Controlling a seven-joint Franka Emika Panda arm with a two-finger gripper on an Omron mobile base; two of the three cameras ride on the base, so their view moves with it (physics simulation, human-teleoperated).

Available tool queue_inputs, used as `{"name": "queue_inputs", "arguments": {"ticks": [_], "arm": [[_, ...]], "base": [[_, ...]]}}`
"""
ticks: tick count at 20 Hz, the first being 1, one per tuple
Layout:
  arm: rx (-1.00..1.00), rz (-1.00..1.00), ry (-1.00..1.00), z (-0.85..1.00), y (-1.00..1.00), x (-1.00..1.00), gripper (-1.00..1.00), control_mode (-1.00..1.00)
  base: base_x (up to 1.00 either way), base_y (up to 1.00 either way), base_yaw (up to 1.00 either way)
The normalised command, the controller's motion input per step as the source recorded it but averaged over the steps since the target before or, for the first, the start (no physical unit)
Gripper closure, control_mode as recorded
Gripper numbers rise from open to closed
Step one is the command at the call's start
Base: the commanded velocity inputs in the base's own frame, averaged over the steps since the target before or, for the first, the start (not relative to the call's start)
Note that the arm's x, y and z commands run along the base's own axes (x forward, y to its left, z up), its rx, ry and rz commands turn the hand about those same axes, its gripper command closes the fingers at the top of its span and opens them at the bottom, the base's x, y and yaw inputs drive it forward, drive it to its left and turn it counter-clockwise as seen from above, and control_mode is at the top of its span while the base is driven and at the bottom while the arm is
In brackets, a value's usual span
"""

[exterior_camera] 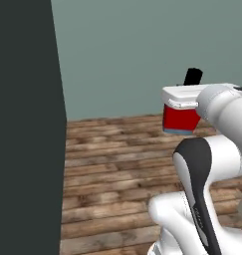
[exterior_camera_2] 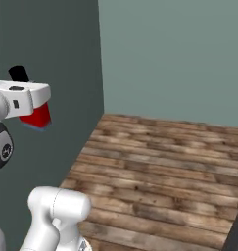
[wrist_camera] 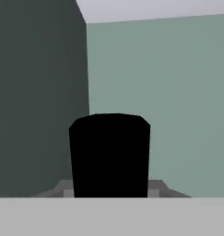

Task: Open the cabinet directly in front. Then move the liquor and the cup to the dining counter with the jar on it.

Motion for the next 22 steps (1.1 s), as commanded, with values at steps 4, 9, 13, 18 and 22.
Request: {"name": "queue_inputs", "arguments": {"ticks": [4,9,13,18,22], "arm": [[0.0,0.0,0.0,0.0,0.0,0.0,1.0,1.0],[0.0,0.0,0.0,0.0,0.0,0.0,1.0,1.0],[0.0,0.0,0.0,0.0,0.0,0.0,1.0,1.0],[0.0,0.0,0.0,0.0,0.0,0.0,1.0,1.0],[0.0,0.0,0.0,0.0,0.0,0.0,1.0,1.0]], "base": [[1.0,0.07,-0.21],[1.0,0.03,-0.22],[1.0,0.03,-0.25],[1.0,0.02,-0.3],[1.0,0.0,-0.35]]}}
